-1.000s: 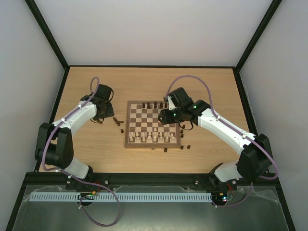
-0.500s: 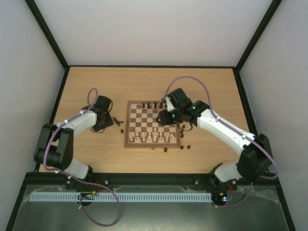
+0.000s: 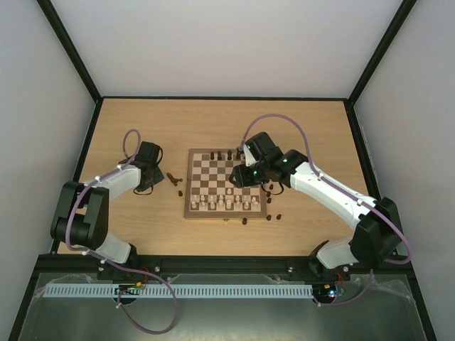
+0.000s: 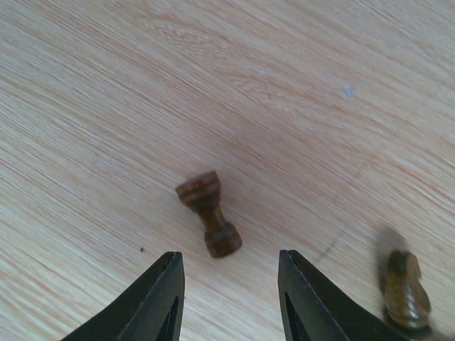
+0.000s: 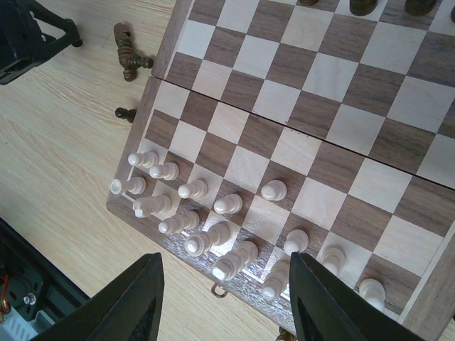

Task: Set up the chess pieces on the board
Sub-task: Pick up the chess piece at the center of the board.

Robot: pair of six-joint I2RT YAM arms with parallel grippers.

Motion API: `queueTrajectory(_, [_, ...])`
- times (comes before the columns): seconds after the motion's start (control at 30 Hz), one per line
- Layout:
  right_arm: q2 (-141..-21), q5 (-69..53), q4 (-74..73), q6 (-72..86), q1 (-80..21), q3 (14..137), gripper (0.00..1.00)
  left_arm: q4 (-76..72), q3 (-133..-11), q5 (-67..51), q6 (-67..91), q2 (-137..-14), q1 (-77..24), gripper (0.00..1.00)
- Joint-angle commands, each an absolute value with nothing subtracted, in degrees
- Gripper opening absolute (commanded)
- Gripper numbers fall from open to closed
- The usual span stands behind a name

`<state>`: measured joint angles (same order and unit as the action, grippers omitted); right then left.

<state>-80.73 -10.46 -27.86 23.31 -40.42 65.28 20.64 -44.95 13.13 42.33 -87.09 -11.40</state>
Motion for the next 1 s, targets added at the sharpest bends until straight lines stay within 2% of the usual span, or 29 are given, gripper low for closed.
queueTrajectory(0.0, [-79.5,-10.9,-28.5,22.7,-40.8,64.7,0.49,17.8,-44.3,15.4,43.3,-89.3,-10.1,0.38])
queueTrajectory(0.63, [-80.1,-11.1,-28.2,22.8,-41.0,64.4,0.49,14.4,-44.7,15.7,43.1,-94.8,-9.8,0.25])
queueTrajectory(0.83, [-80.4,-10.9,-28.1,22.8,-41.0,64.5,0.49,14.5,-44.7,14.6,42.4,-95.0,-9.7,0.09])
queueTrajectory(0.97, [-80.7,-10.7,-28.2,22.8,-41.0,64.5,0.49,15.9,-44.7,12.4,41.0,-92.9,-9.9,0.05])
